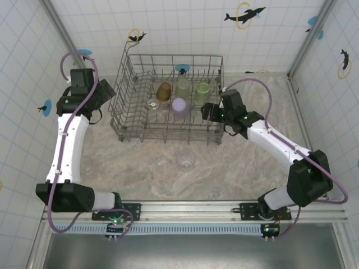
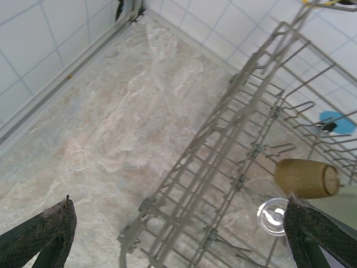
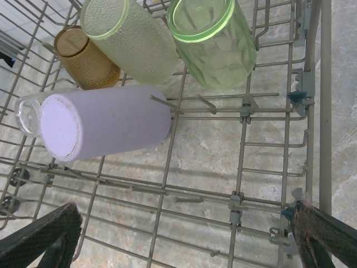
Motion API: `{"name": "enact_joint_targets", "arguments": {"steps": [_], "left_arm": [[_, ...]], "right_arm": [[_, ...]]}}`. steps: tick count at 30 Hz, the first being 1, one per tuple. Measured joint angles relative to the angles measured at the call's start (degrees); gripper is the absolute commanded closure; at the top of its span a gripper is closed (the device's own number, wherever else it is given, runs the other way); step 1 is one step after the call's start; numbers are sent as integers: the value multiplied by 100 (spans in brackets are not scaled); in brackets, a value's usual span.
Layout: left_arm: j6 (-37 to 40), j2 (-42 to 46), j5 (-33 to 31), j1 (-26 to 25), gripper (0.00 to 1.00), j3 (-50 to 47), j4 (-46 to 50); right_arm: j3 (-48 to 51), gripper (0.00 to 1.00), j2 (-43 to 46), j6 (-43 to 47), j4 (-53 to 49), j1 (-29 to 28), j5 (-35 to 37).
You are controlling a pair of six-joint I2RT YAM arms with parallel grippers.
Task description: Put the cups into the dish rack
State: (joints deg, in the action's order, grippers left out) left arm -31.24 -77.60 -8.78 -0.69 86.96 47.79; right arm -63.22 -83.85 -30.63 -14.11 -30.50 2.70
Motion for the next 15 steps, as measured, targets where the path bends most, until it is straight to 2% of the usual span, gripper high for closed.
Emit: {"name": "enact_joint_targets", "arguments": {"steps": [15], "left_arm": [[210,170,114,612,2,-584,170]], "right_arm": [[-909,1,-822,369,-461,402,402]]}}
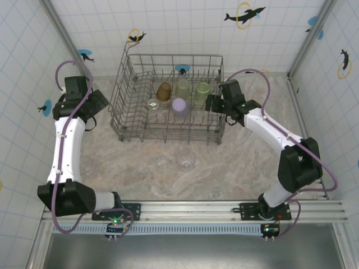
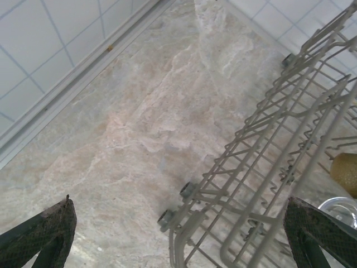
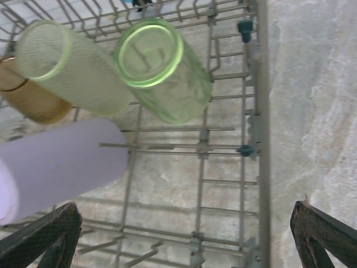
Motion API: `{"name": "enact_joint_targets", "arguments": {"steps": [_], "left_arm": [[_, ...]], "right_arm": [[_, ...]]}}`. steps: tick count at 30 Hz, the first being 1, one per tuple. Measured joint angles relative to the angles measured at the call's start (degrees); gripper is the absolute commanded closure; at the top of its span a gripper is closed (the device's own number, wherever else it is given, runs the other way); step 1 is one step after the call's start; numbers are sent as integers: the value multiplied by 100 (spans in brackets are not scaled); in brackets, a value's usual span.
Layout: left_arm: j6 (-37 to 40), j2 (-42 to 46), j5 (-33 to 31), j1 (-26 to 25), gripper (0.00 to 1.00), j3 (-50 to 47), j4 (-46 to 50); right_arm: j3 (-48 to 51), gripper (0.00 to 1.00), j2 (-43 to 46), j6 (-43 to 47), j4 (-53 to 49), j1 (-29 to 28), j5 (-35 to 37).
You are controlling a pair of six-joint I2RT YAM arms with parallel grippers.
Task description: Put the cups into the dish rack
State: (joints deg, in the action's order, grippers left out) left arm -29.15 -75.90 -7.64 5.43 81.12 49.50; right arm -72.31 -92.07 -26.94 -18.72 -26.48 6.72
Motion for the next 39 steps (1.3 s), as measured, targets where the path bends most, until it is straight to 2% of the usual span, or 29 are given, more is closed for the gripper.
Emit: {"name": "enact_joint_targets", "arguments": {"steps": [10,19,33,39], "left_arm": [[92,219,-9,516,2,-629,-11],[63,553,83,935,3,-1532,-7],[-92,1036,323,1276,3,-2903,-122],[-109,1045,520,1421,11,-3390,-254]], "right_arm": [[-243,0,-109,105,-155,98,-61],[-511,1,442,254,-223,101,-138],[-396,0,737,293,-387,111,-319],[-334,1,791,238,-393,111,-356]]}}
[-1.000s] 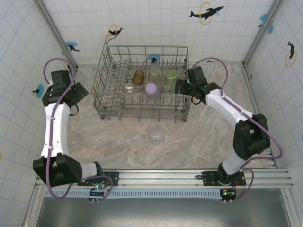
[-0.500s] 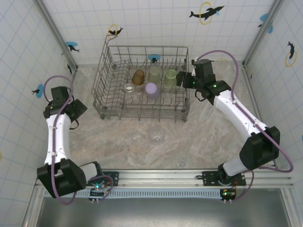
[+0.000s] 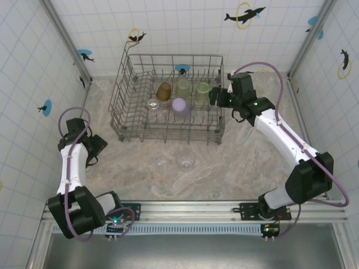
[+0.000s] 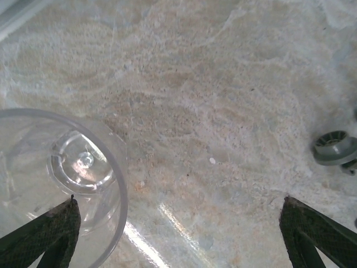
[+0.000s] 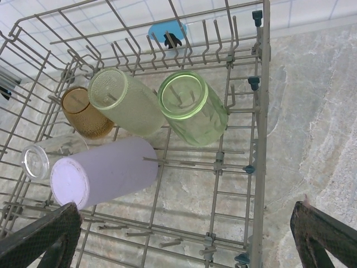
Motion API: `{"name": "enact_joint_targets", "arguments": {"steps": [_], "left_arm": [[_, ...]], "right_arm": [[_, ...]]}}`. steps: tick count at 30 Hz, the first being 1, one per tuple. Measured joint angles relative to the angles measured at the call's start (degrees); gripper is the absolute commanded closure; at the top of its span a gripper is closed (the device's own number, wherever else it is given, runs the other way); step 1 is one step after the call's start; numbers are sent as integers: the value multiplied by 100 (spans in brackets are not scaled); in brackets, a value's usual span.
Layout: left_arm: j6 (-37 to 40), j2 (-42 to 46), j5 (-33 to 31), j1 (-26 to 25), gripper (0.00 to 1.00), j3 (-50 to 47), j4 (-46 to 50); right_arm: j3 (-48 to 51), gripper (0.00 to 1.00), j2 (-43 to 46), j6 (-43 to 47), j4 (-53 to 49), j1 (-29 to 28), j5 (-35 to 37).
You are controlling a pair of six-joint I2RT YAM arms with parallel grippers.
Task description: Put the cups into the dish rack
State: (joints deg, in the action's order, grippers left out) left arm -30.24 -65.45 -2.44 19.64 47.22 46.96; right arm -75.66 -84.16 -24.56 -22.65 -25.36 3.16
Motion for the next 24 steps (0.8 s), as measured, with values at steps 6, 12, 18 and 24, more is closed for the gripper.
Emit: {"name": "enact_joint_targets", "arguments": {"steps": [6,12,18,24], "left_arm": [[-4,11,11,68,25,-304,-168],[48,11,-13,81,58,-518,-293],[151,24,-192,116,100,-479,-282],[155,70,-264,116,100,-444,-310]], "right_arm": [[2,0,17,-33,7,0,-20],[2,1,22,-68,7,-2,-22],[2,1,24,-101,9,-2,-24],[7,1,26,-144,9,-20,-22]]}}
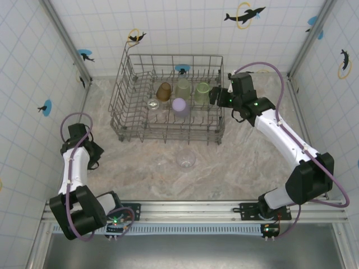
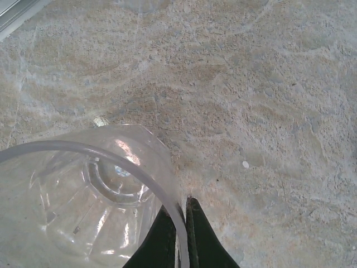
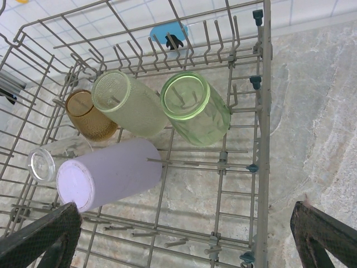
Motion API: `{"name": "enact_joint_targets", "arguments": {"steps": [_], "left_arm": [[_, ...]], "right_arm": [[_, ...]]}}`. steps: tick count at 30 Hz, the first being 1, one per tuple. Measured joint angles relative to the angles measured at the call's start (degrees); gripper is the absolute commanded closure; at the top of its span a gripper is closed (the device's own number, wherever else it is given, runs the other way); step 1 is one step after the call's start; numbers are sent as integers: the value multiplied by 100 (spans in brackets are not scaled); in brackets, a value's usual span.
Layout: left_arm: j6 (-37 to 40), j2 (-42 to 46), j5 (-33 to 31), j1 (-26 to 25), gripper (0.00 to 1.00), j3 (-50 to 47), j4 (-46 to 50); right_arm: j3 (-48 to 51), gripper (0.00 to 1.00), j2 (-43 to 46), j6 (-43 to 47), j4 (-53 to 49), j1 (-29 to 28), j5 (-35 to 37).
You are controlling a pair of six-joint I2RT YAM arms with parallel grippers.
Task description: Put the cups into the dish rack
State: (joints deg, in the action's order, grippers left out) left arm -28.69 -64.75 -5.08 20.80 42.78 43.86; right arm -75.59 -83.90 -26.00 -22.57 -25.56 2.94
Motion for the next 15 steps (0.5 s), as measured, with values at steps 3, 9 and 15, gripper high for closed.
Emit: {"name": "enact_joint_targets", "arguments": {"steps": [3,9,15], "left_arm": [[0,-9,-35,0,100,85,2],[-15,-164,-105,37,100,682,-46],[-133,-527,-144,42,100,1401,-190]], "right_arm": [[26,1,22,-13,0,-42,9],[76,1,44,-42,0,-216,4],[76,1,46,-74,0,-337,4]]}}
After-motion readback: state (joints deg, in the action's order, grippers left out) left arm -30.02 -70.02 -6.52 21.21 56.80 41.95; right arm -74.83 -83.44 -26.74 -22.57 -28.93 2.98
